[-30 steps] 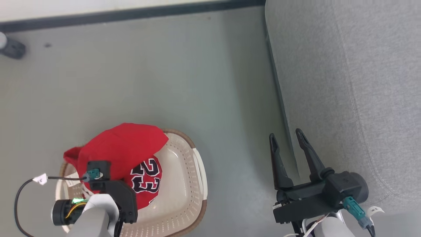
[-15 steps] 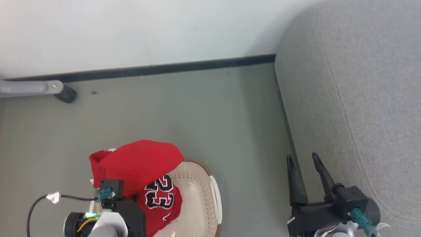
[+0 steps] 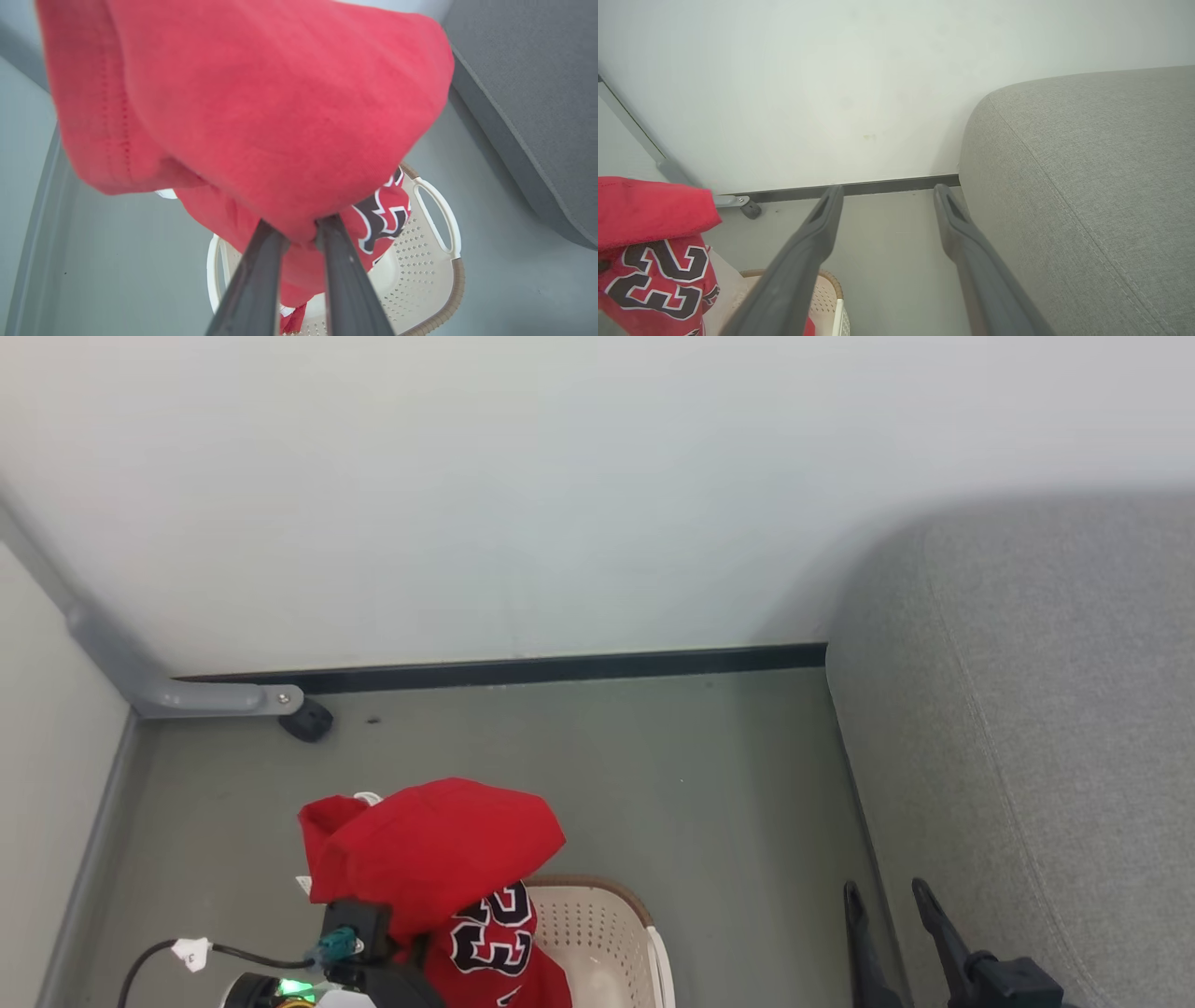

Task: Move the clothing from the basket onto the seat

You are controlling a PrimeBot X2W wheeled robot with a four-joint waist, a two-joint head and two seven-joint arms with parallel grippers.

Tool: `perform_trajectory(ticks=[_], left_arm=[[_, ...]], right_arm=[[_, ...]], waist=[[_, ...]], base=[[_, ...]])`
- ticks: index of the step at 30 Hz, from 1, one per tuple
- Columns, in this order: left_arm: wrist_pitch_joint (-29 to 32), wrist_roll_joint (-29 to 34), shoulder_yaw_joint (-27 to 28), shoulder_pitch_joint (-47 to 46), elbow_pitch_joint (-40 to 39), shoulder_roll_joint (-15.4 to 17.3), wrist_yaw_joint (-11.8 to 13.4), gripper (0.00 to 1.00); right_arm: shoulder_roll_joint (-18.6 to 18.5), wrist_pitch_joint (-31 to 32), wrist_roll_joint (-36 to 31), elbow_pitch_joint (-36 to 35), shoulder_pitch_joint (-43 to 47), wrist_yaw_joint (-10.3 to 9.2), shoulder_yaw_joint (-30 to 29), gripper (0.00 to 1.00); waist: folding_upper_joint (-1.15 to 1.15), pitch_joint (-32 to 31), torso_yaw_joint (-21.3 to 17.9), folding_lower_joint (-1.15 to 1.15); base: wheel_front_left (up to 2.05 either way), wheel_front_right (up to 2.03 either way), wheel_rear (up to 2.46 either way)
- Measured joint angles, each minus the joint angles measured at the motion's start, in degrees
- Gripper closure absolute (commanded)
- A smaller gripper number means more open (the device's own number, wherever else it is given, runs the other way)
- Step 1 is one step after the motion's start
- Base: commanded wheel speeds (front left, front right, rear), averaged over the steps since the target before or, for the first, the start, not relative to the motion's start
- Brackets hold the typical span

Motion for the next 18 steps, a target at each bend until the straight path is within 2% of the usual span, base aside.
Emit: perform_trajectory(ticks=[7,18], left_arm=[[-0.7,-3.3,-3.7,4.8,-6.6,0.0,-0.1,1.00],[-0.9,-8.0,-3.4,9.6,-15.0,0.2,-0.1,1.00]], right_arm=[[-0.2,0.0,0.0,-1.0,2.9,1.23,0.0,0.00],[-0.9,0.0,-0.5,-3.6,5.0,2.07,-0.6,0.00]], waist=[[0.00,-4.9,2.2,0.00],[0.00,-7.8,4.6,0.00]], base=[[0.00,0.00,0.00],[0.00,0.00,0.00]])
